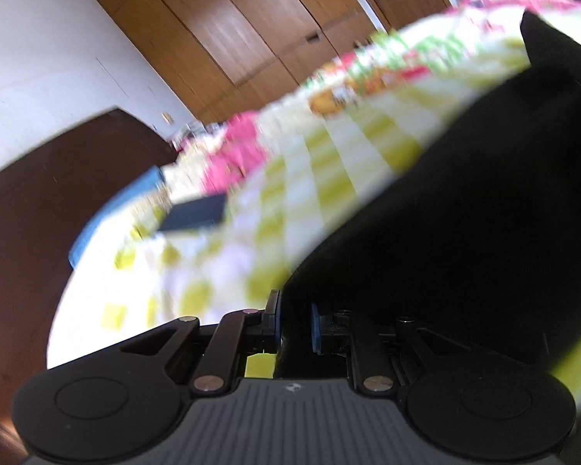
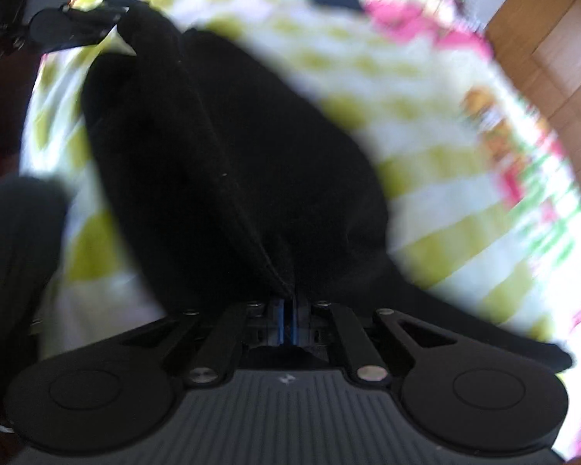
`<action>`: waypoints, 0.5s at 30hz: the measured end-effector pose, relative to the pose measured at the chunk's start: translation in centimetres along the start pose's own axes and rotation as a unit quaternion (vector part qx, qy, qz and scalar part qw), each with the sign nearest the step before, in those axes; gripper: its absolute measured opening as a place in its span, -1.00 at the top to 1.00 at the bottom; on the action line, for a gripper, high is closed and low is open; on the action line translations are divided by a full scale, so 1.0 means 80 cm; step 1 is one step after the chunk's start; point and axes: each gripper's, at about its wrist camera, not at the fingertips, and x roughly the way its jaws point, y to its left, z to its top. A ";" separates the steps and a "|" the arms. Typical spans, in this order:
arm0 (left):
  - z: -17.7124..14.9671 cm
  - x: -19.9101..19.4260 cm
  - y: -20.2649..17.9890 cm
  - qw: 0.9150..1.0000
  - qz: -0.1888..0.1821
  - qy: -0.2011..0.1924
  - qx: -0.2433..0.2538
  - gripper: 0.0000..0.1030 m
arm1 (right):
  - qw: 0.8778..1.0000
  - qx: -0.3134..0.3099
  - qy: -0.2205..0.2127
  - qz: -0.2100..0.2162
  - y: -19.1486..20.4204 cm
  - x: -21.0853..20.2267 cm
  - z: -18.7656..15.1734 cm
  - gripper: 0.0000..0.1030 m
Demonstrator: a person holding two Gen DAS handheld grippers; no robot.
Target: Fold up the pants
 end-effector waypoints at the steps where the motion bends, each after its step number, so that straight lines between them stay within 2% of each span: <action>1: -0.014 0.001 -0.012 1.000 -0.004 0.008 0.006 0.39 | 1.000 0.009 0.013 0.014 0.012 0.016 -0.007 0.94; 3: -0.033 -0.003 -0.027 1.000 0.004 0.013 0.017 0.39 | 1.000 0.006 0.027 0.012 0.031 0.035 -0.014 0.93; 5: -0.041 -0.010 -0.031 1.000 0.016 0.007 0.016 0.39 | 1.000 0.009 0.029 0.005 0.034 0.033 -0.009 0.92; 9: -0.033 -0.015 -0.023 0.999 0.033 -0.015 0.023 0.39 | 1.000 0.009 0.024 -0.005 0.029 0.007 0.006 0.92; 12: -0.029 -0.026 -0.020 0.997 0.063 -0.037 0.031 0.39 | 1.000 -0.002 0.016 -0.017 0.036 -0.013 0.012 0.92; 15: -0.042 -0.026 -0.027 0.998 0.050 -0.023 0.031 0.39 | 1.000 -0.009 0.026 -0.014 0.041 -0.005 0.001 0.92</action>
